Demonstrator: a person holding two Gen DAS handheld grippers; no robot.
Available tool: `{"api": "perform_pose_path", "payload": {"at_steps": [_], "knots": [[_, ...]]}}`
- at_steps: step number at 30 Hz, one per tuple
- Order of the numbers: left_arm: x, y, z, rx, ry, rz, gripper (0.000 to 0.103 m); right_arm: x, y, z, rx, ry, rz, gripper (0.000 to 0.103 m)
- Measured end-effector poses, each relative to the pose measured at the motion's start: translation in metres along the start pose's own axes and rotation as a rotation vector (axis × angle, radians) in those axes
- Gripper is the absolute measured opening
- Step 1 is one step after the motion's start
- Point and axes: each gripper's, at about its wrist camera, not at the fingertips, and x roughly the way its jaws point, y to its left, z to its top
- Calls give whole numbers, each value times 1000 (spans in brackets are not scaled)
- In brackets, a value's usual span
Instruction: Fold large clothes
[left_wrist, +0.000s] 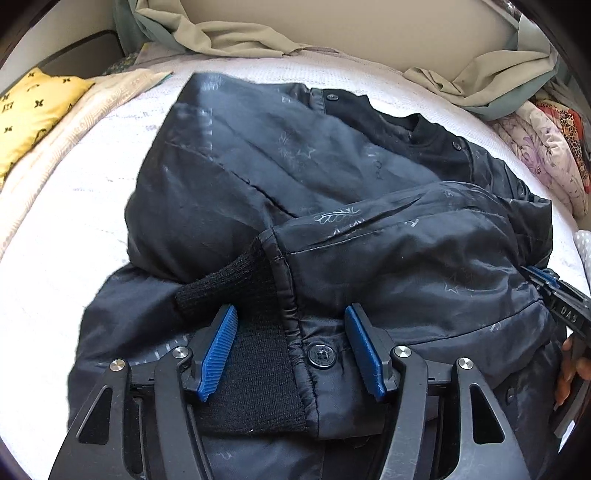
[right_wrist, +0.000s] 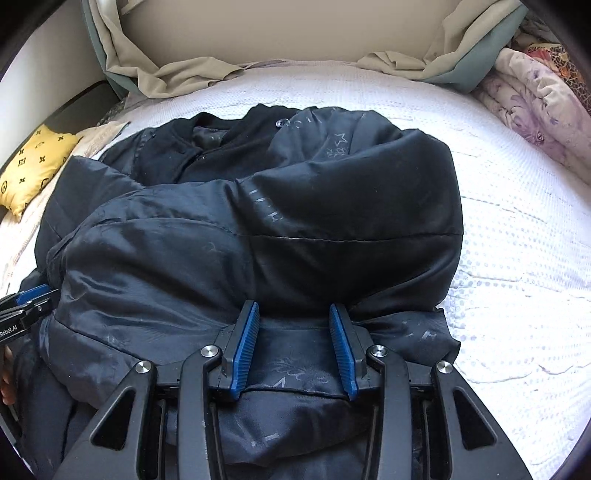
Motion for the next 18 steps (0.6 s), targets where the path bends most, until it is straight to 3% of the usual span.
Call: {"api": "perform_pose_path", "payload": {"at_steps": [3, 9, 13, 18], "knots": [[-20, -3, 6, 12, -31, 6, 66, -18, -4, 10, 51, 4, 31, 39], [-66, -26, 8, 71, -193, 4, 74, -92, 7, 28, 39, -182, 48, 45], [-53, -51, -3, 156, -141, -6, 76, -97, 27, 17, -2, -168, 100, 45], [-17, -53, -13, 172, -39, 31, 78, -64, 40, -4, -44, -70, 62, 45]]}}
